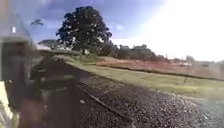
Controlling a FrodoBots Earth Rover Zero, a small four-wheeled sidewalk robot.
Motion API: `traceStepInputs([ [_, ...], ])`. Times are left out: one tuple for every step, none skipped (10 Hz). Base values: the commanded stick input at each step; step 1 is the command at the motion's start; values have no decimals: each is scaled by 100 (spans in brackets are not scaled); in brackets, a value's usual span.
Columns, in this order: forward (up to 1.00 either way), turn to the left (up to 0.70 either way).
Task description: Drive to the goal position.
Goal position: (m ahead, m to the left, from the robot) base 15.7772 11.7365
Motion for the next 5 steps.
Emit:
traceStepInputs([
  [70, 35],
  [70, 35],
  [70, 35],
  [70, 35],
  [70, 35],
])
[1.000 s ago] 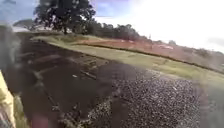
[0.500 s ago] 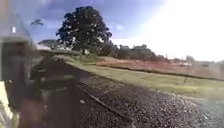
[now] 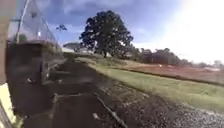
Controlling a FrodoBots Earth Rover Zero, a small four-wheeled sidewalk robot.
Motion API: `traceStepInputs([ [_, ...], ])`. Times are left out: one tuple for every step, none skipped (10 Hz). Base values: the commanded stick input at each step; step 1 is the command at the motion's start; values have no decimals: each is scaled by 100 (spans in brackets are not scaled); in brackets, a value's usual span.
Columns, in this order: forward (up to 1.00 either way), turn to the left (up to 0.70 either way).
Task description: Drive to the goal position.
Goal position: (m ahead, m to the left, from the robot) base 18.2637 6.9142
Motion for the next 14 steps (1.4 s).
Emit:
traceStepInputs([
  [70, 35],
  [70, 8],
  [70, 0],
  [70, 0],
  [70, 0],
  [70, 0],
  [70, 0],
  [70, 0],
  [70, 0],
  [70, -35],
  [70, -35],
  [70, -35],
  [70, -35],
  [70, -35],
])
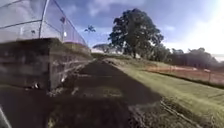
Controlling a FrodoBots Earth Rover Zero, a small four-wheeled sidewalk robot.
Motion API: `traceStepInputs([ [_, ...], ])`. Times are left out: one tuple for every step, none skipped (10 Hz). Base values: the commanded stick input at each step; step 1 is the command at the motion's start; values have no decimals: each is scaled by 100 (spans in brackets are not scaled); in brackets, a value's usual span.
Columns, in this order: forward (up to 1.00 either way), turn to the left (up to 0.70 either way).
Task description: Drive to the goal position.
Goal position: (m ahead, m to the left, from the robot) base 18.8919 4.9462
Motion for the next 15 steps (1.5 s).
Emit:
traceStepInputs([
  [70, -35],
  [70, -35],
  [70, -11],
  [70, 0],
  [70, 0],
  [70, 0],
  [70, 0],
  [70, 0],
  [70, 0],
  [70, 0],
  [70, 0],
  [70, 2],
  [70, 12],
  [70, 35],
  [70, 35],
])
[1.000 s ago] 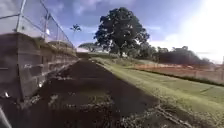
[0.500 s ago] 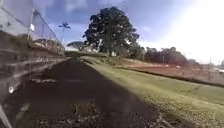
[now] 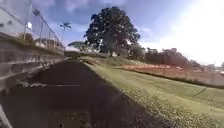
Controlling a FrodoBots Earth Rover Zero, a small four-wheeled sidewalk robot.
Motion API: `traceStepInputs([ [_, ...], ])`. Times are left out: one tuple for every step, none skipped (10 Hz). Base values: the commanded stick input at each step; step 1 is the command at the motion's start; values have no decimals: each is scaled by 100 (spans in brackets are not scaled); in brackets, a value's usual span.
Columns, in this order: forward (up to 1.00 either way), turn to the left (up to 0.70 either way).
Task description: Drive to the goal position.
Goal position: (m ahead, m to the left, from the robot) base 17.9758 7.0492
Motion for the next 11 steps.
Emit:
traceStepInputs([
  [70, 35],
  [70, 35],
  [70, 35],
  [70, 35],
  [70, 35],
  [70, 35],
  [70, 35],
  [70, 9],
  [70, 0],
  [70, 0],
  [70, 0],
])
